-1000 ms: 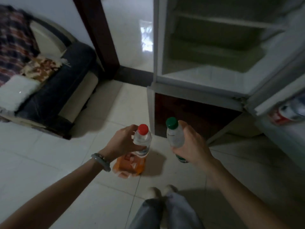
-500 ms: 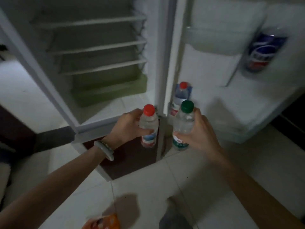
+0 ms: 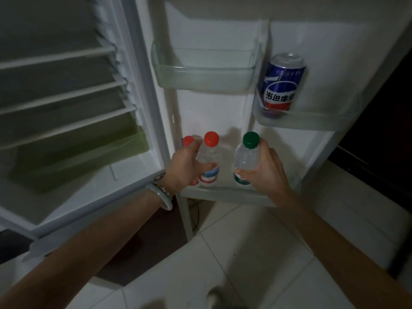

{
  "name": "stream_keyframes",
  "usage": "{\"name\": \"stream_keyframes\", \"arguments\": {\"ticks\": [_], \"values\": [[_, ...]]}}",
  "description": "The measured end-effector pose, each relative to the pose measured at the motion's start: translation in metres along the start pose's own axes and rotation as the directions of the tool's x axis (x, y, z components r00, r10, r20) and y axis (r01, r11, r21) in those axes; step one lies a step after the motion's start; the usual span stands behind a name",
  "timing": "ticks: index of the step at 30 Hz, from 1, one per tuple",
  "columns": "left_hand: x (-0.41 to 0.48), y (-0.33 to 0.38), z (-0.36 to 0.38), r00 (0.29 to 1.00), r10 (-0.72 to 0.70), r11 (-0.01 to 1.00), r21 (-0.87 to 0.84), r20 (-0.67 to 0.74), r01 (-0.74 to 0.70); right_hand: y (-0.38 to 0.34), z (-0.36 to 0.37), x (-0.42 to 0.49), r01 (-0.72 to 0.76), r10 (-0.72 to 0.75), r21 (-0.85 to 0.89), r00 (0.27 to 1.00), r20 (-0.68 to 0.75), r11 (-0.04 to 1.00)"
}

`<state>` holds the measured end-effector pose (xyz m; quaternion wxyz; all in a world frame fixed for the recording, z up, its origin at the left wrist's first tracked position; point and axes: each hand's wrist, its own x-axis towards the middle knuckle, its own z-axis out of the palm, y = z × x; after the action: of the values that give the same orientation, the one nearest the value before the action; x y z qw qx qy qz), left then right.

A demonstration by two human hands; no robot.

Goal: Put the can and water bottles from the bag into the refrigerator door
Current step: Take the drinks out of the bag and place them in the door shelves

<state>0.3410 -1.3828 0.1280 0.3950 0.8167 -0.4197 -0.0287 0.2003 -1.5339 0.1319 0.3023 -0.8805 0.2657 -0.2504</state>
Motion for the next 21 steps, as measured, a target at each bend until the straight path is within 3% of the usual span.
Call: {"name": "stream_keyframes", "arguments": {"ticks": [9,21], "values": [[0.025,-0.023,0.045,0.998,-0.068,0.997,0.047,0.001,0.068,0.036,0.051,0.035,-0.024,0.012,0.126,0.996,0.091,0.992],[0.029,-0.035,0.075,0.986,-0.167,0.985,0.05,0.01,0.166,0.061,0.073,0.047,0.008,-0.013,0.041,0.992,0.126,0.999]]}}
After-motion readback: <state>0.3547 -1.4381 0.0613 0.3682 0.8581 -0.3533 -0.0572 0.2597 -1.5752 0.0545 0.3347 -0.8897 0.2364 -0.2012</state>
